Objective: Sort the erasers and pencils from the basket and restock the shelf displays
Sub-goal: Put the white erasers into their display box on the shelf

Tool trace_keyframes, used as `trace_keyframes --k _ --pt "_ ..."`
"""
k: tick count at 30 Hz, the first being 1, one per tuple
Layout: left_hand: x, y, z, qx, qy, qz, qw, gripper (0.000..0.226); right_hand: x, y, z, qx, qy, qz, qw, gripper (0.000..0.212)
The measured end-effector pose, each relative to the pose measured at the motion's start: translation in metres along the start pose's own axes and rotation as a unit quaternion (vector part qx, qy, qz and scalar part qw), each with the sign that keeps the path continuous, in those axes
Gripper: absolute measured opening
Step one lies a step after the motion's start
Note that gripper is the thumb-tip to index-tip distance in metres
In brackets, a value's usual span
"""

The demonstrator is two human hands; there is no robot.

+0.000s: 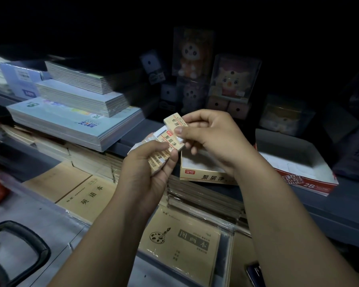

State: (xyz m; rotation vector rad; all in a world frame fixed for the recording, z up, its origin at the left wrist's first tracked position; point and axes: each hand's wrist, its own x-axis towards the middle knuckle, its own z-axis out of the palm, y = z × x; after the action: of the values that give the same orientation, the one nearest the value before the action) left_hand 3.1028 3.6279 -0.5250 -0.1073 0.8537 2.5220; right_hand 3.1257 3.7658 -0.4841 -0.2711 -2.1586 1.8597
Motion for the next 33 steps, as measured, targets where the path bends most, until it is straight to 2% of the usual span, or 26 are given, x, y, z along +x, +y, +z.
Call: trace_keyframes --k 2,6,9,14,18,21,23,25,29,33 --pt "0.001 -0.001 -0.001 -0.001 0.013 0.002 1.000 0.034 0.000 -0.002 -0.003 0.011 0.015 0.007 1.000 0.024" --pt "0.005 -0.002 -0.002 -0.014 0.028 0.006 1.000 0.033 -0.001 -0.002 -0.011 0.015 0.044 0.035 0.998 0.042" --pt "0.005 -0.003 -0.002 -0.009 0.030 0.007 0.999 0.031 0.000 -0.001 -0.015 0.015 0.069 0.054 0.996 0.033" --pt "0.004 -0.003 -0.002 -0.011 0.034 0.009 0.999 0.022 0.005 0.005 -0.020 -0.083 0.122 0.063 0.987 0.009" --pt "0.002 -0.002 0.000 -0.016 0.028 0.006 0.999 0.015 0.004 0.008 -0.021 -0.070 0.099 0.088 0.989 0.015" --pt "0.000 -0.001 0.001 -0.016 0.029 0.006 0.999 0.014 0.004 0.007 -0.024 -0.103 0.070 0.112 0.986 0.018" --pt "0.000 -0.001 0.001 -0.016 0.032 0.005 0.999 0.015 0.002 0.006 -0.026 -0.134 0.029 0.130 0.982 0.034" --pt "-0.001 -0.001 0.001 -0.017 0.033 0.003 0.999 0.018 0.001 0.006 -0.028 -0.219 0.010 0.124 0.968 0.044" --pt "-0.002 -0.001 0.001 -0.019 0.027 0.008 0.999 0.020 0.003 0.005 -0.029 -0.367 0.029 0.066 0.928 0.035" --pt "-0.003 -0.001 0.002 -0.016 0.022 0.004 1.000 0.014 0.002 0.005 -0.032 -0.393 0.012 0.071 0.917 0.030"
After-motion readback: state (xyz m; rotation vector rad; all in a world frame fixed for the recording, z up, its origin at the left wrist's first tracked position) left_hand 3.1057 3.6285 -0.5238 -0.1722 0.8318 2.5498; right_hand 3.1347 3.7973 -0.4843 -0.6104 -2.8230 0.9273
